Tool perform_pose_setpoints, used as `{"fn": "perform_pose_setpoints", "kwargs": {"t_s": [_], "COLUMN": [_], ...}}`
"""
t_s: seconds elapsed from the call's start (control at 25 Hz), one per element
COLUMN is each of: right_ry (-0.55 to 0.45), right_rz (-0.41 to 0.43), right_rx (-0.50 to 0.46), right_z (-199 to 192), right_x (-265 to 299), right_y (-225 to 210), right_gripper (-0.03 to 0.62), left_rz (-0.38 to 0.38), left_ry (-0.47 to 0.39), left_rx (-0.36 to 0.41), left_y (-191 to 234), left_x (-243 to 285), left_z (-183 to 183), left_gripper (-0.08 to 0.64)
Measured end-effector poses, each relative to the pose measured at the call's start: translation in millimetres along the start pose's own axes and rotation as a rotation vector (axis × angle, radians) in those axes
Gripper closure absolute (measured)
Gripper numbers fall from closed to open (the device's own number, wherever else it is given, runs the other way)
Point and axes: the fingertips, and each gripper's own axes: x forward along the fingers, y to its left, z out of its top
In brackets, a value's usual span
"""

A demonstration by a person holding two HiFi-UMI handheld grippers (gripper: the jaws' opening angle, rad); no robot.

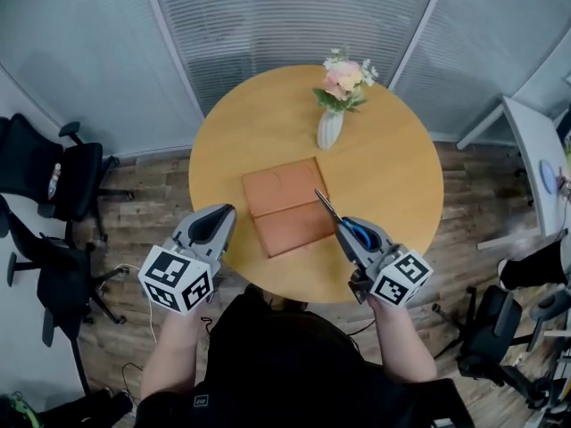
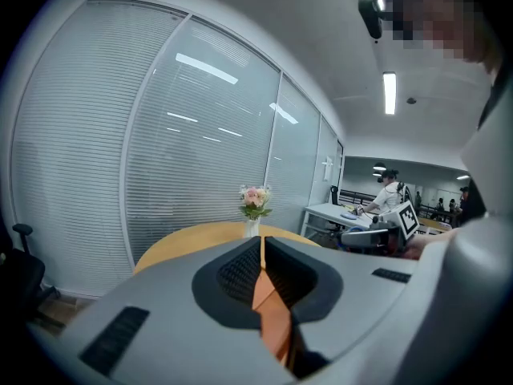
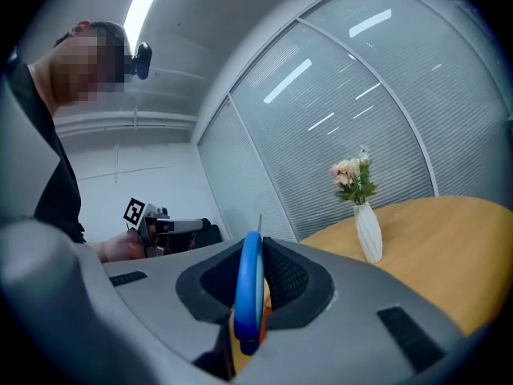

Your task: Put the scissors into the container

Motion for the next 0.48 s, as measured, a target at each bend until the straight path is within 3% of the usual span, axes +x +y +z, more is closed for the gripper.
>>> {"fn": "perform_pose_setpoints", "kwargs": {"t_s": [0.32, 0.48], "right_ry": [0.186, 0.273], "right_rz": [-0.006, 0.019], "right_rx": [-0.013, -0.016], "right_z": [-50.0, -73.5], "right_x": [26.9, 41.1], "right_y": [-23.6, -29.8], "right_gripper": [0.532, 0.532], "left_rz": [-0.035, -0.047], "left_ry": [0.003, 0.029], "left_rx": [-0.003, -0.043], "left_y": [21.2, 31.1], "left_x": [19.3, 30.3], "left_z": [5.9, -7.3], "left_gripper": [0.534, 0.534]}}
